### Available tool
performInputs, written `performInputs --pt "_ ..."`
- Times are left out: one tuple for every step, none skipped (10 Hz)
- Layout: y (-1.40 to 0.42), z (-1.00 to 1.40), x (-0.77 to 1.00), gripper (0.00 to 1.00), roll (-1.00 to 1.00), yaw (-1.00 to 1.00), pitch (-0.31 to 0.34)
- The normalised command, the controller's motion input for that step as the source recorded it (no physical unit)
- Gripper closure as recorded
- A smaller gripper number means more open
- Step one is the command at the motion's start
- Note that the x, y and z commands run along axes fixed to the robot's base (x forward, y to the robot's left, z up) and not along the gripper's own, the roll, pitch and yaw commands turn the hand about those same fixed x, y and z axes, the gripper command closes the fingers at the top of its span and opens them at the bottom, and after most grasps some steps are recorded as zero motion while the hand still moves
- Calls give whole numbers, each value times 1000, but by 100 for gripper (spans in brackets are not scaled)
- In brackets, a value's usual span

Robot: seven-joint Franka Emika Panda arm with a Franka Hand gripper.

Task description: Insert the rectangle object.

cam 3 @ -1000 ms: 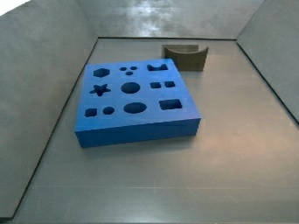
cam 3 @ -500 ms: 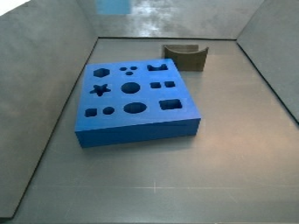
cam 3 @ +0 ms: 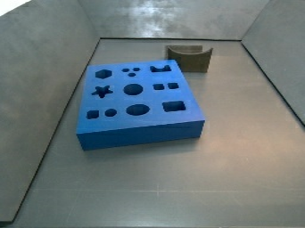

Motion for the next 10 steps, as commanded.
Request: performInputs --pt "79 123 436 100 277 -133 345" --pt "67 83 207 100 159 -40 200" --pt "0 -934 849 100 -223 174 -66" --pt "0 -926 769 100 -256 317 -29" --pt "0 -931 769 100 -257 320 -26" --pt "0 -937 757 100 -256 320 -31" --pt "0 -963 749 100 -234 297 -40" --pt "0 -1000 709 100 -149 271 -10" --pt "-49 -1000 506 100 -33 371 0" --pt "-123 -1000 337 100 0 354 0"
